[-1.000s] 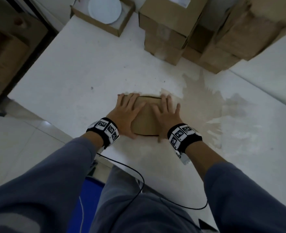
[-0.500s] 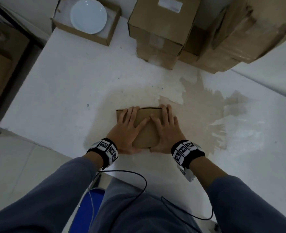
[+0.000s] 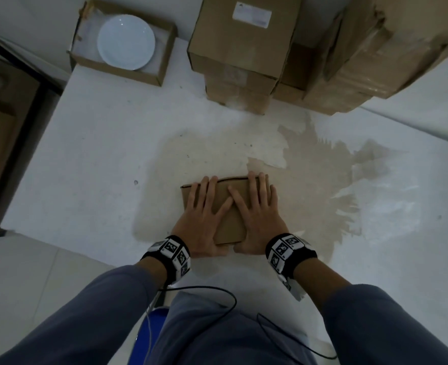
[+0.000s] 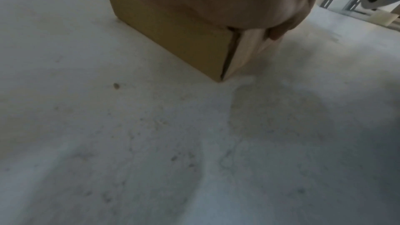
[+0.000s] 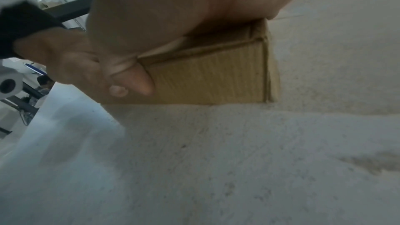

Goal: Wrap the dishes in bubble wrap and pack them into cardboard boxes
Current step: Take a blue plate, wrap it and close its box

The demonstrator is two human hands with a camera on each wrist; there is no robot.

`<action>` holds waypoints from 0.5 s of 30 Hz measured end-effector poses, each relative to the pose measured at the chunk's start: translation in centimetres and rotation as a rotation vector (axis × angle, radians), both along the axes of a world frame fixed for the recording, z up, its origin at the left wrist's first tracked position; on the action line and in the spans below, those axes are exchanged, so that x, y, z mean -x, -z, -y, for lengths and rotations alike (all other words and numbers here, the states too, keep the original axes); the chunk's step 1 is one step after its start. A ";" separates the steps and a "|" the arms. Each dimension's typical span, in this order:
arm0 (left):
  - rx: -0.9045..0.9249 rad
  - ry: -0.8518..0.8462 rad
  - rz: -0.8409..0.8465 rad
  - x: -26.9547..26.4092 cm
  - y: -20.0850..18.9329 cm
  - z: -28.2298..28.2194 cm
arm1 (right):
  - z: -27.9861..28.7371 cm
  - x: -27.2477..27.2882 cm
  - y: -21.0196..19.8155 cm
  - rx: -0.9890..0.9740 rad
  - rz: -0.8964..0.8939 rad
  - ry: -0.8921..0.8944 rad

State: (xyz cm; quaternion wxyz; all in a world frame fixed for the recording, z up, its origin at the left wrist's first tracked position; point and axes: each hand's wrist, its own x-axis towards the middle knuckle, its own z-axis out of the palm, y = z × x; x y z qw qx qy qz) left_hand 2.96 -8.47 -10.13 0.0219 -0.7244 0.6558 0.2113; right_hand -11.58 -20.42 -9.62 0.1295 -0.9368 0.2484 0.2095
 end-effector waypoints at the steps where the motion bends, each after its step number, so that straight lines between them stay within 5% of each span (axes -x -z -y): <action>1: 0.006 0.008 0.007 0.0 0.1 0.0 | 0.0 0.0 0.1 0.002 0.011 -0.001; 15: 0.023 -0.018 0.063 0.5 0.2 -0.3 | 0.1 0.2 0.6 -0.027 0.049 0.011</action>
